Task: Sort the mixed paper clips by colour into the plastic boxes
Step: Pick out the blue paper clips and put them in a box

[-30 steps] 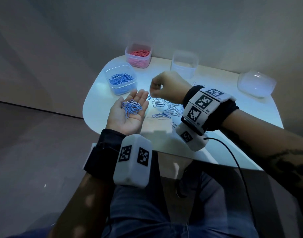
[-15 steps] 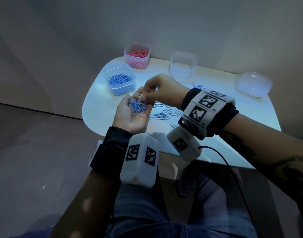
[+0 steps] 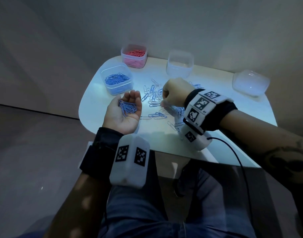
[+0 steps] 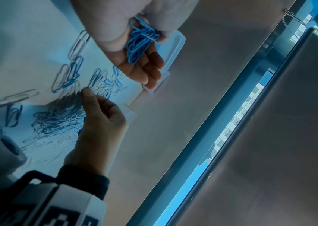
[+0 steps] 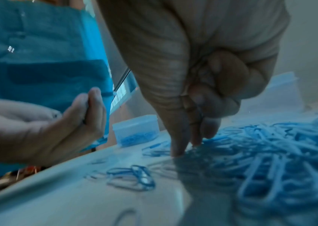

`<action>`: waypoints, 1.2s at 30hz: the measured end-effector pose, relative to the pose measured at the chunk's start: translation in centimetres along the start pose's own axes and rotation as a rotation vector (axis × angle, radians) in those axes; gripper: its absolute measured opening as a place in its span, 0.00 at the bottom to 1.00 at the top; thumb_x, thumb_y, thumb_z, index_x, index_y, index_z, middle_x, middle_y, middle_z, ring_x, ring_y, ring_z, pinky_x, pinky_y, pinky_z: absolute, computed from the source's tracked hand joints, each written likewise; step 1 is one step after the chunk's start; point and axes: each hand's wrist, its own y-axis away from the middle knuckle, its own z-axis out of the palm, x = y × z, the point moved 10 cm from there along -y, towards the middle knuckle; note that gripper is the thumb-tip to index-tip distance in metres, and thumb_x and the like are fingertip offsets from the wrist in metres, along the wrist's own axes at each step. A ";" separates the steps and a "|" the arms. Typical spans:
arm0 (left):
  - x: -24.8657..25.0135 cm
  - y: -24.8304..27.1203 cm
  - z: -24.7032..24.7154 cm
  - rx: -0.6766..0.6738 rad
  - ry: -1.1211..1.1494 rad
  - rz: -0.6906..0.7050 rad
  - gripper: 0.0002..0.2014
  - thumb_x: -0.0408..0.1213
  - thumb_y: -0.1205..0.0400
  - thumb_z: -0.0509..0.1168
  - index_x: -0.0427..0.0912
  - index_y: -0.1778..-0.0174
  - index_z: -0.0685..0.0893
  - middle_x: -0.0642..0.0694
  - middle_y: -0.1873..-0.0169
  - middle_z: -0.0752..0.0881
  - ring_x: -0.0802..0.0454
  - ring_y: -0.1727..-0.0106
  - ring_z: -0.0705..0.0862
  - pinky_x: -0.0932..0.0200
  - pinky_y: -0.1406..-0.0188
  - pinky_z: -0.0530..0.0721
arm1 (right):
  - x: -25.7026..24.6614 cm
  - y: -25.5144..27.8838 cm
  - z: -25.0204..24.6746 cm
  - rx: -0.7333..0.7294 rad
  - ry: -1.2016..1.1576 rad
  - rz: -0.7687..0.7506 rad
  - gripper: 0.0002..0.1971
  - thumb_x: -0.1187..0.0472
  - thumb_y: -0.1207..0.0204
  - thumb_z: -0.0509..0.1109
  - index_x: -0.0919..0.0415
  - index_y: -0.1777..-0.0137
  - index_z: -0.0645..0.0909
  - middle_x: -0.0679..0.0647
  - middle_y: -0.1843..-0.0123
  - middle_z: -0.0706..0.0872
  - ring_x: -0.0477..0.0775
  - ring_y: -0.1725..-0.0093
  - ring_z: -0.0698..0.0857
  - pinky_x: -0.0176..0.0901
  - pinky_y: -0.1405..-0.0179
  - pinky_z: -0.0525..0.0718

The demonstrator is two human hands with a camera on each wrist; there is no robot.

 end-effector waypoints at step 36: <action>-2.1 -0.3 0.7 -0.003 -0.006 -0.020 0.22 0.41 0.11 0.44 0.32 0.58 0.78 0.37 0.60 0.84 0.42 0.33 0.79 0.57 0.69 0.87 | -1.6 0.2 -2.7 0.096 -0.553 -0.103 0.06 0.62 0.24 0.70 0.64 0.53 0.85 0.45 0.71 0.78 0.29 0.81 0.74 0.20 0.79 0.69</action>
